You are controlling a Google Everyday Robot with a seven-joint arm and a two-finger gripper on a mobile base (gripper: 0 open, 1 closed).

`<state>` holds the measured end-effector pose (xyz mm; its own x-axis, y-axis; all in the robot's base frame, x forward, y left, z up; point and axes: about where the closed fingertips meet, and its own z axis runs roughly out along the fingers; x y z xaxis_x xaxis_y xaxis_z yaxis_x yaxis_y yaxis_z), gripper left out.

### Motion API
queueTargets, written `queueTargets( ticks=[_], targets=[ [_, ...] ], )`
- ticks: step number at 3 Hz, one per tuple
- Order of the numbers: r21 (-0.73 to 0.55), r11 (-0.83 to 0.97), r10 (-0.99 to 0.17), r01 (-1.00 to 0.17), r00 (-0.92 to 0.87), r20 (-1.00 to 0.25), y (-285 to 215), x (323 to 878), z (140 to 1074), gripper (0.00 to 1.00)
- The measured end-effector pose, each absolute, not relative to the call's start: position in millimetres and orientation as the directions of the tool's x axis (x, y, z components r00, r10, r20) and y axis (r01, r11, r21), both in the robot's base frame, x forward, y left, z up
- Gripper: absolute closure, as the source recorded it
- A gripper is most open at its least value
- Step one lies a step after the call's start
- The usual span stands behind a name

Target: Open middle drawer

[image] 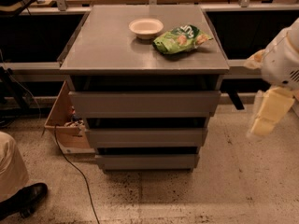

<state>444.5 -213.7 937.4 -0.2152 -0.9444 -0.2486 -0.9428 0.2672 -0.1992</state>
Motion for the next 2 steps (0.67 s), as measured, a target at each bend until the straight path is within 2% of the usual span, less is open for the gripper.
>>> queueTargets(
  ticks=[2],
  targets=[
    [-0.086, 0.204, -0.907, -0.975, -0.155, -0.392, -189.7, 463.5, 803.4, 0.00]
  ],
)
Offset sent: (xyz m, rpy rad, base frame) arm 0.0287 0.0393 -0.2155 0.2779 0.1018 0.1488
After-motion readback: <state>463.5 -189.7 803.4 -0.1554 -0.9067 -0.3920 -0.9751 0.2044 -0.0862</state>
